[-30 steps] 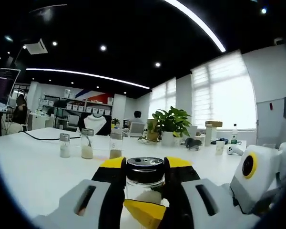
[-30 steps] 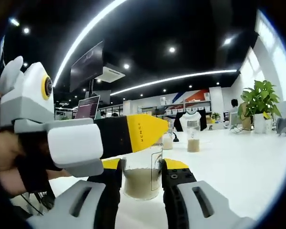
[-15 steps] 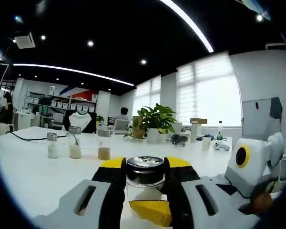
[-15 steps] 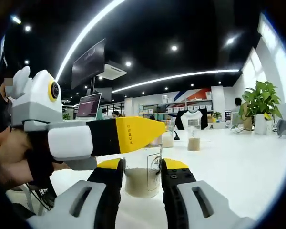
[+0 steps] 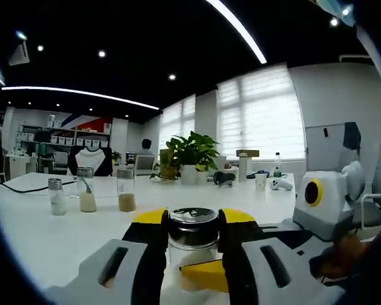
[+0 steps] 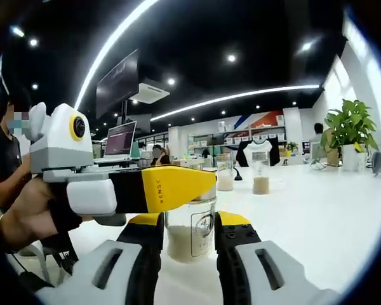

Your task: Rotate the seasoning bottle until the label or dispensing opening points toward the visible target arrow and the bottle remains upright within the marked orientation range

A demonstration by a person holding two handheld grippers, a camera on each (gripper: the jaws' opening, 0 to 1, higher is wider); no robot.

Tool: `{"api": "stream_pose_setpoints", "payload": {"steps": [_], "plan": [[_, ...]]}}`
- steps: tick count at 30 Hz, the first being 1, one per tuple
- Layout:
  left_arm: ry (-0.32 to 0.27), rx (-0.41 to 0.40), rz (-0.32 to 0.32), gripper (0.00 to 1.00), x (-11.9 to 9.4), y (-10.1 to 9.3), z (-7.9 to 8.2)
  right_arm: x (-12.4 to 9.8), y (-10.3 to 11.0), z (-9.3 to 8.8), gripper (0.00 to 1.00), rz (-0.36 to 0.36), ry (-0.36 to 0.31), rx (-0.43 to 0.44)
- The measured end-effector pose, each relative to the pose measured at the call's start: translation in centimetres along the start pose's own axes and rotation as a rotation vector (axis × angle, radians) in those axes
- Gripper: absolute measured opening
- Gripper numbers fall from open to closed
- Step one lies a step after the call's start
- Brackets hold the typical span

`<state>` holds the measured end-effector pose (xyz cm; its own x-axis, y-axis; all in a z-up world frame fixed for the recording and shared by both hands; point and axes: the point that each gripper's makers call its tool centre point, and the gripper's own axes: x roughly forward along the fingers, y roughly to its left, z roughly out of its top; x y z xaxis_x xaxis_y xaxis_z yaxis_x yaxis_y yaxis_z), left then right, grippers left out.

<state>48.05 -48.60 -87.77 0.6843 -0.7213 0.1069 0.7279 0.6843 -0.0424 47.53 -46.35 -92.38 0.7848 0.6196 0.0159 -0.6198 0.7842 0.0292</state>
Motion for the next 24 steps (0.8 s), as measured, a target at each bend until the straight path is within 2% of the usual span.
{"api": "stream_pose_setpoints", "payload": {"steps": [4,9,24], "plan": [[-0.002,0.008,-0.027,0.33,-0.1,0.6,-0.1,0.2,-0.1,-0.2,0.29,0.006,0.005,0.005],[0.002,-0.03,-0.06,0.33,-0.2,1.0,-0.6,0.3,-0.1,-0.4,0.29,0.013,0.013,0.01],[0.01,-0.053,-0.087,0.33,-0.4,0.6,-0.8,-0.3,0.0,-0.1,0.28,0.051,0.013,0.009]]}}
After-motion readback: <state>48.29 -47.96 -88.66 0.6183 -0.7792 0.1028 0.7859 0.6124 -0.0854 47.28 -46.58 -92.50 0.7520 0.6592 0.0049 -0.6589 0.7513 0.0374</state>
